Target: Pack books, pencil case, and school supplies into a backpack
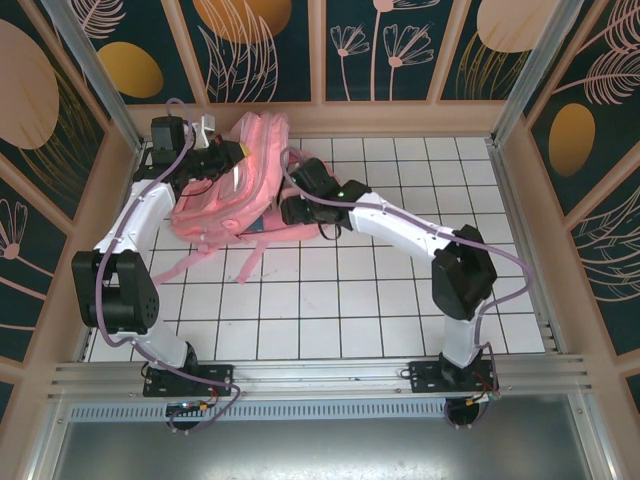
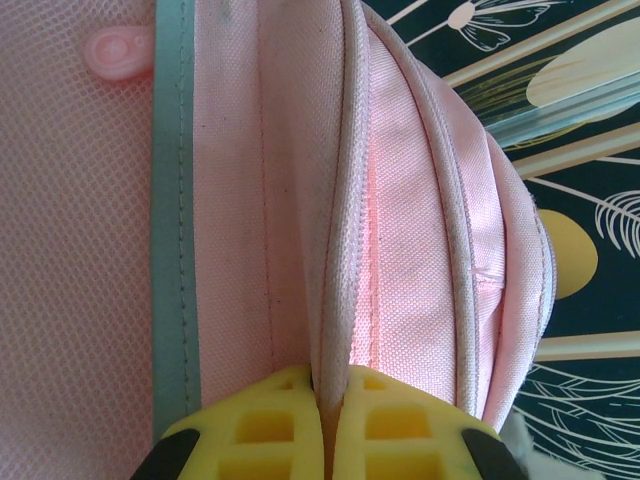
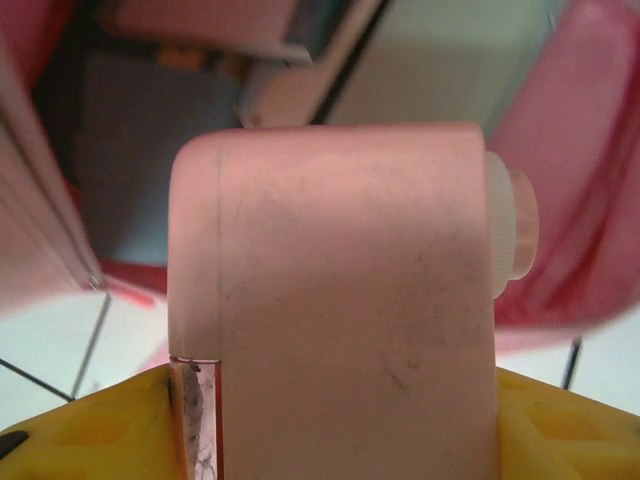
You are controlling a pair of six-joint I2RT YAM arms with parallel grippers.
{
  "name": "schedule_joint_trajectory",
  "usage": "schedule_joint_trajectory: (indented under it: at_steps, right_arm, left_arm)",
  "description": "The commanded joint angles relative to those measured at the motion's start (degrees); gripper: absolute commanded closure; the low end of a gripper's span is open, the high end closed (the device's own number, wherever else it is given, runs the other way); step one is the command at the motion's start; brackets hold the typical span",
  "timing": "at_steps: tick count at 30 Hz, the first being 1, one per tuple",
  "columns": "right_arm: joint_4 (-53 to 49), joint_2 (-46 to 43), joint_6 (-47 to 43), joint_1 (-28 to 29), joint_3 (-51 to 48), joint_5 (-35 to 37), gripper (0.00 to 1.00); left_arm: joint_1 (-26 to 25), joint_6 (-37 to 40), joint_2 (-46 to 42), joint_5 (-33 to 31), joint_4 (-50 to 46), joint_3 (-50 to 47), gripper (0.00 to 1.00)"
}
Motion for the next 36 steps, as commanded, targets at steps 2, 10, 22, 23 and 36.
schedule_joint_trajectory:
  at_steps: [2, 10, 22, 23, 36]
  right_arm:
    - [-0.17, 6.70, -4.39, 0.11, 7.15, -5.43, 0.47]
    - [0.24, 11.87, -2.77, -0.75, 8.11, -11.40, 0.47]
    - [1.86, 12.12, -3.80, -2.42, 9.01, -9.68, 0.49]
    - [2.24, 11.01, -3.80, -2.37, 8.67, -10.66, 0.49]
    - [0.10, 6.42, 2.78, 0.01, 1.12, -14.31, 0.48]
  left_arm:
    - [0.92, -0.40, -2.78, 0.87, 5.10, 1.55, 1.00]
    - [0.92, -0.46, -3.45, 0.67, 4.66, 1.05, 1.00]
    - [0.92, -0.35, -4.07, 0.52, 4.41, 0.70, 1.00]
    - [0.92, -0.29, -4.06, 0.40, 4.39, 0.85, 1.00]
    - [0.92, -0.63, -2.96, 0.04, 4.74, 1.75, 1.00]
